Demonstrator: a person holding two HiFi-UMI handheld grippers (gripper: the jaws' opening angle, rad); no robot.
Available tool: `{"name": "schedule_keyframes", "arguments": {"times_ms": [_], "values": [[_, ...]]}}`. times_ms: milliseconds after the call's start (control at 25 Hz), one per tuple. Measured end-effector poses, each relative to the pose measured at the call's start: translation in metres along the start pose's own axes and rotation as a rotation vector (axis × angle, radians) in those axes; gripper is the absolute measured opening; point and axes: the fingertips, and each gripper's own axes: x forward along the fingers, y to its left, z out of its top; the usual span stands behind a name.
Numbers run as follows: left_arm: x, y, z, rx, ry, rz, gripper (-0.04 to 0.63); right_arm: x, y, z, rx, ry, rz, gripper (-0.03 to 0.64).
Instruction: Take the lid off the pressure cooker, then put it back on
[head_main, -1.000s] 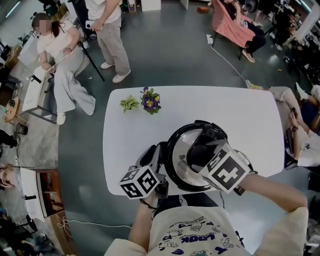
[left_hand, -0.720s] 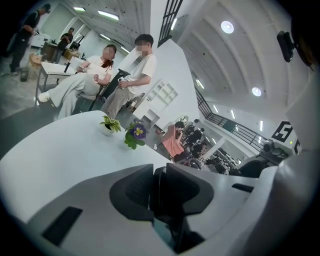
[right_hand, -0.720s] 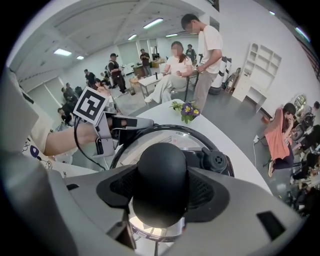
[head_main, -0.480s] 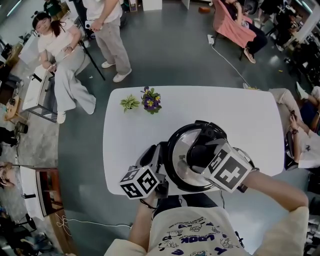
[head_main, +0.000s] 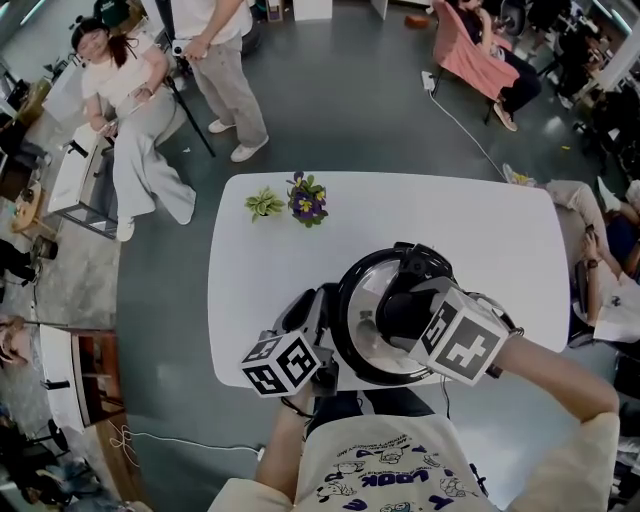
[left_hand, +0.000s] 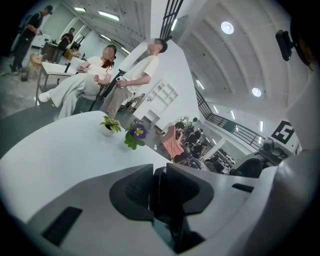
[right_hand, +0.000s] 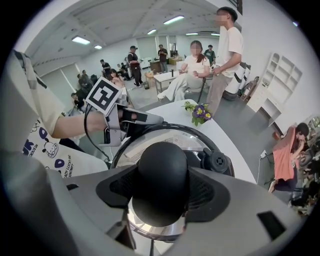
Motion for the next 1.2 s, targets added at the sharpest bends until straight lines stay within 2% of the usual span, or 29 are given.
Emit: {"name": "schedule_keyframes", "arguments": {"times_ms": [320,720,1200], "values": [[-0.001,-0.0012,0.0005,-0.002,-0.008,0.005,0.092,-0.0012,0.0028,0.0007,-0.092,0.013,0.029,0.308],[0.0,-0.0011,0.0006,0.003,-0.017,0.015,0.094,-0.0004,0.0075,-0.0026,-0.319,0.057,0.097,0.31],[-0.0008,-0.0012,0.0009,0.02,-0.03,0.035,0.094,0.0002,0.0075,-0.0026,-0.295,0.065,0.085,0.311]]}}
